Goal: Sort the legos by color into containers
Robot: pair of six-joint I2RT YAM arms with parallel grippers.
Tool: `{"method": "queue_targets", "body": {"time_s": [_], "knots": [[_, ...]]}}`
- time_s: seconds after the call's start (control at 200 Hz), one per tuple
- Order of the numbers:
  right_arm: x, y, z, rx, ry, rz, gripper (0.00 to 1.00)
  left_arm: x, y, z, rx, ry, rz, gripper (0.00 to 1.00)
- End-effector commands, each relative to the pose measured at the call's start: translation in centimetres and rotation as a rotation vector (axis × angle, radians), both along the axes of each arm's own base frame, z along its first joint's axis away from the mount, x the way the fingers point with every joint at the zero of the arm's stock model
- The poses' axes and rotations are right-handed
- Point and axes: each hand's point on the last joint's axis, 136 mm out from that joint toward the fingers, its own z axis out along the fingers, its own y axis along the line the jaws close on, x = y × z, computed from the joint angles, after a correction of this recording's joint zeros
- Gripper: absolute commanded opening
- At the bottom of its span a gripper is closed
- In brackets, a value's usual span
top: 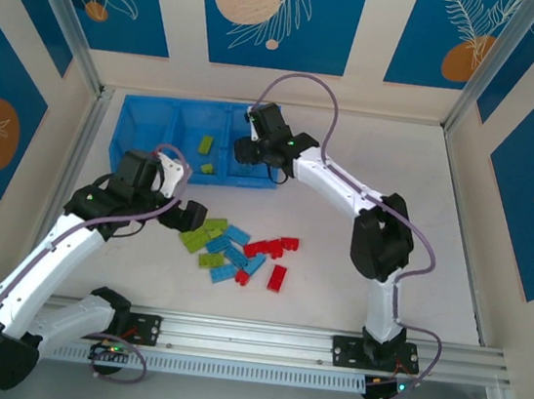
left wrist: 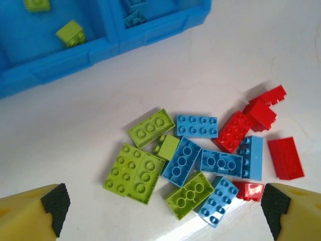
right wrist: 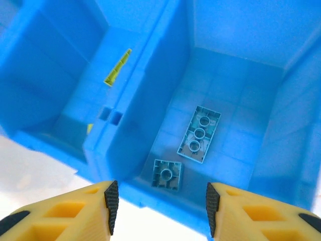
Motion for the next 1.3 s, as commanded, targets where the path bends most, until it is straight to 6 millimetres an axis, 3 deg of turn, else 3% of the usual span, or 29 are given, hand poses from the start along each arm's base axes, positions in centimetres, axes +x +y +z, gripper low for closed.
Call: {"method": "queue_targets", "body": {"time_s": [0.0,0.17,0.31,0.335,0.375,0.655,1.085,1.295], "knots": [[-5.3,-1.5,5.7,0.091,-0.016,0.051,0.52,-0.6,1.4,-1.9,-0.074,0.139,0.245,0.96],[-13.6,-3.8,5.1,0.153,0.053,0.168,0.62,-1.2,1.6,-7.8,-0.071,0.271,0.381,0.89],[-16.8,-5.9,3.2,0.153,0.121,0.161,0.66,-0.4,2.4,-11.3,-0.02,0.313,0.48,0.89],[-17.1,-6.1,2.9,0.146,0.126,0.158,0.66,-0.1,2.4,-11.6,-0.022,0.317,0.497,0.94],[-17.3,-6.5,2.6,0.134,0.134,0.146,0.66,0.2,2.3,-12.1,-0.034,0.326,0.526,1.0],[-17.2,-6.8,2.6,0.123,0.13,0.131,0.66,1.6,1.3,-14.9,-0.092,0.469,0.71,1.0],[-17.5,-6.6,2.6,0.109,0.128,0.133,0.67,1.9,0.5,-18.4,-0.032,0.537,0.67,1.0],[-17.7,-6.4,2.6,0.094,0.129,0.139,0.67,1.0,2.0,-19.4,0.078,0.565,0.694,0.81]]}}
